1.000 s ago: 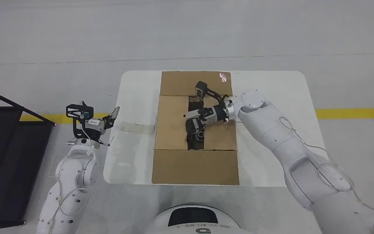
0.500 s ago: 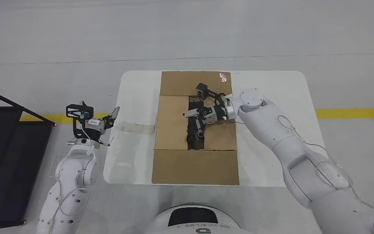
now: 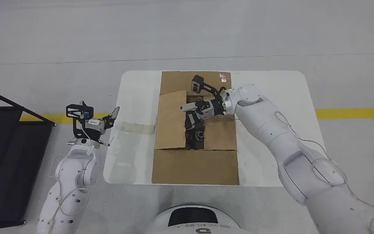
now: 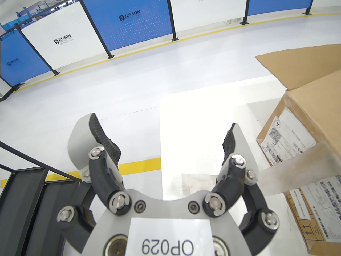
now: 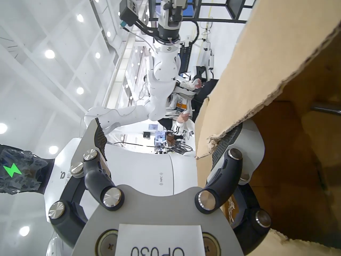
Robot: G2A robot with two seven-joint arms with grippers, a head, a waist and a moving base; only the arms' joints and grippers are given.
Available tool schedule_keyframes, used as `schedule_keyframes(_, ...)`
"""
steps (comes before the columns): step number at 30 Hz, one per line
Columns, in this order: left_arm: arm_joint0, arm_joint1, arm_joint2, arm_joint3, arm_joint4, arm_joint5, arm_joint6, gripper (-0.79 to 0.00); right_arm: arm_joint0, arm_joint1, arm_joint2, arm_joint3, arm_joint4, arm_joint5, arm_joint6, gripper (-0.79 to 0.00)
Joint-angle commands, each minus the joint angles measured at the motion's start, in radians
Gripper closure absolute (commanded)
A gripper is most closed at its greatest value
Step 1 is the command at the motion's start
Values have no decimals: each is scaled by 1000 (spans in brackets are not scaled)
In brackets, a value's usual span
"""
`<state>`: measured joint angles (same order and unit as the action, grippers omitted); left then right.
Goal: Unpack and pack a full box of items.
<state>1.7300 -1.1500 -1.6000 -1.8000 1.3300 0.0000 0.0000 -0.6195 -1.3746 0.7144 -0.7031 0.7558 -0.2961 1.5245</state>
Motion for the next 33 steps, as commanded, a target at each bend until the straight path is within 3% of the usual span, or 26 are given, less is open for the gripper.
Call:
schedule_keyframes(1,0,0,0,0,0,0,0,-785,2,-5,-2,-25,4,2,1,-785)
schedule_keyframes(17,0,0,0,0,0,0,0,-785,117,-111,-99,-46,-10,8,8,-785)
schedule_keyframes(33,1,-1,-5,2,-24,2,-4,-785,106,-108,-87,-65,-25,45,-35,-785)
